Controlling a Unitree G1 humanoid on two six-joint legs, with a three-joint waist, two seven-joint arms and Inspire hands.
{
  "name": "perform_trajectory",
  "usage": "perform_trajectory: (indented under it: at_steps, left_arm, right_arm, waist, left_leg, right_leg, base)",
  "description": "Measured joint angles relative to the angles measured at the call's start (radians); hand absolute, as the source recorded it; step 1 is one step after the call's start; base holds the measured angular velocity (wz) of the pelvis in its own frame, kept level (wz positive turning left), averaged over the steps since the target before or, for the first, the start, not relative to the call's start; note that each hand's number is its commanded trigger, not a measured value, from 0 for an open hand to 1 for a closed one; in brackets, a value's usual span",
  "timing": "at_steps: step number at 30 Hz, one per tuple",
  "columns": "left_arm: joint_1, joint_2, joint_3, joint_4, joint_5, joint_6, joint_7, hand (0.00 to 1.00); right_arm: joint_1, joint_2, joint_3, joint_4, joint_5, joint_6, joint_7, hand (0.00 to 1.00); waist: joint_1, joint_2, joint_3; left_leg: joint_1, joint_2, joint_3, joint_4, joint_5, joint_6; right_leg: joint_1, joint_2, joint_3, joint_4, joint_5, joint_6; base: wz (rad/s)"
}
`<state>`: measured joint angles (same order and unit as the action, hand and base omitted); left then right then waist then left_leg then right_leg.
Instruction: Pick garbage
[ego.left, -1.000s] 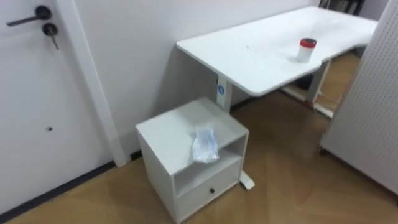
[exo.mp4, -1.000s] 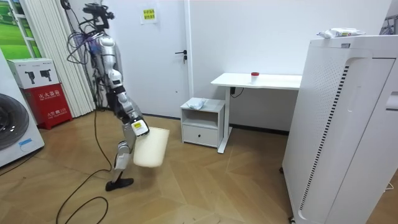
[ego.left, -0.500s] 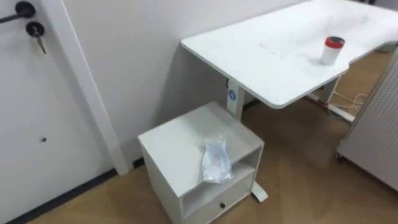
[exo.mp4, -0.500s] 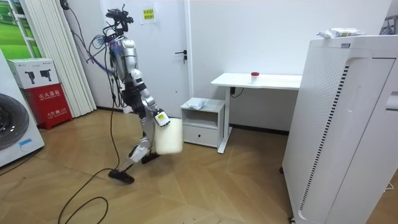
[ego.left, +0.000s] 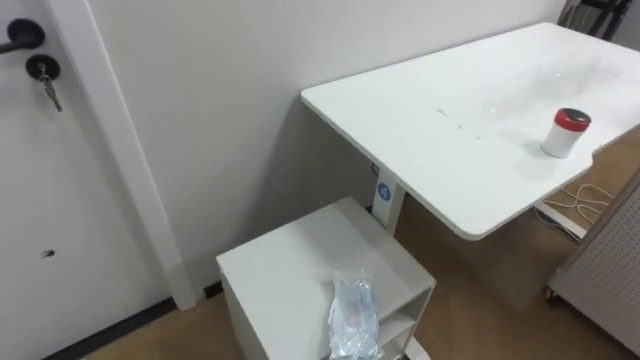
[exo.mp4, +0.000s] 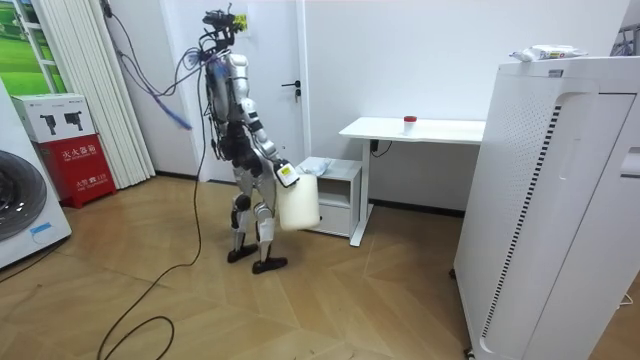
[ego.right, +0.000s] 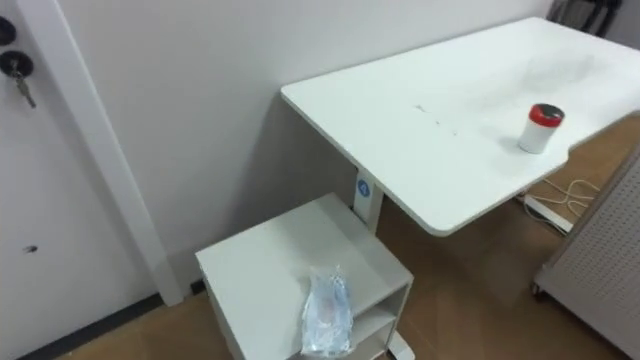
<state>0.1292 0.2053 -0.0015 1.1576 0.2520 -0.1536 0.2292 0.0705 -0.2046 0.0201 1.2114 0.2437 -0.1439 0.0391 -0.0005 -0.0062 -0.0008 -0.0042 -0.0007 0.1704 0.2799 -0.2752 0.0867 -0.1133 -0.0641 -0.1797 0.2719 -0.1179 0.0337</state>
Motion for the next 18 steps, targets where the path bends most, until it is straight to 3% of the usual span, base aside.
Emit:
perform_trajectory:
  at_steps: [5,10,12,13,15,18]
  left_arm:
    - [-0.004,0.003,0.024,0.000,-0.003,-0.008,0.006,0.00]
    - [-0.015,0.002,0.018,-0.042,-0.003,-0.033,0.069,0.00]
    - [-0.024,0.002,0.020,-0.067,-0.003,-0.039,0.095,0.00]
    - [-0.032,0.002,0.022,-0.101,0.005,-0.040,0.108,0.00]
    - [-0.072,0.003,0.016,-0.146,0.004,-0.050,0.134,0.00]
    - [-0.185,0.007,0.006,-0.156,0.003,-0.078,0.194,0.00]
  right_arm:
    - [0.004,0.000,0.010,0.012,-0.024,-0.010,0.009,1.00]
    - [-0.004,-0.001,0.039,0.022,-0.022,-0.021,0.002,1.00]
    - [-0.018,0.000,0.048,0.028,-0.027,-0.021,-0.002,1.00]
    - [-0.027,0.000,0.047,0.032,-0.049,-0.024,-0.002,1.00]
    - [-0.050,-0.003,0.047,0.040,-0.056,-0.034,-0.002,1.00]
    - [-0.105,-0.004,0.072,0.047,-0.085,-0.038,-0.002,1.00]
  waist:
    - [0.003,0.001,0.0021]
    - [-0.006,0.001,0.0039]
    - [-0.024,0.001,0.0057]
    - [-0.031,0.010,0.0109]
    - [-0.036,0.021,0.0167]
    - [-0.044,0.042,0.0257]
  left_leg:
    - [0.051,0.012,-0.006,-0.057,0.009,-0.015]
    - [0.056,0.012,-0.006,-0.053,0.009,-0.016]
    - [0.046,0.008,-0.001,-0.024,0.009,-0.016]
    - [0.043,0.008,0.011,-0.010,0.009,-0.016]
    - [0.038,0.006,0.014,-0.013,0.009,-0.016]
    - [-0.016,0.001,0.025,0.018,0.009,-0.017]
  right_leg:
    - [0.055,0.029,0.019,-0.071,0.001,-0.001]
    - [0.067,0.031,0.029,-0.089,0.001,-0.002]
    - [0.081,0.019,0.047,-0.101,0.002,-0.003]
    - [0.083,0.021,0.048,-0.101,0.002,-0.003]
    - [0.069,0.021,0.036,-0.096,0.002,-0.003]
    - [0.022,0.007,0.051,-0.087,0.010,-0.004]
  base:
    - [-0.11]
    - [-0.04]
    - [0.07]
    - [0.05]
    - [-0.03]
    - [-0.11]
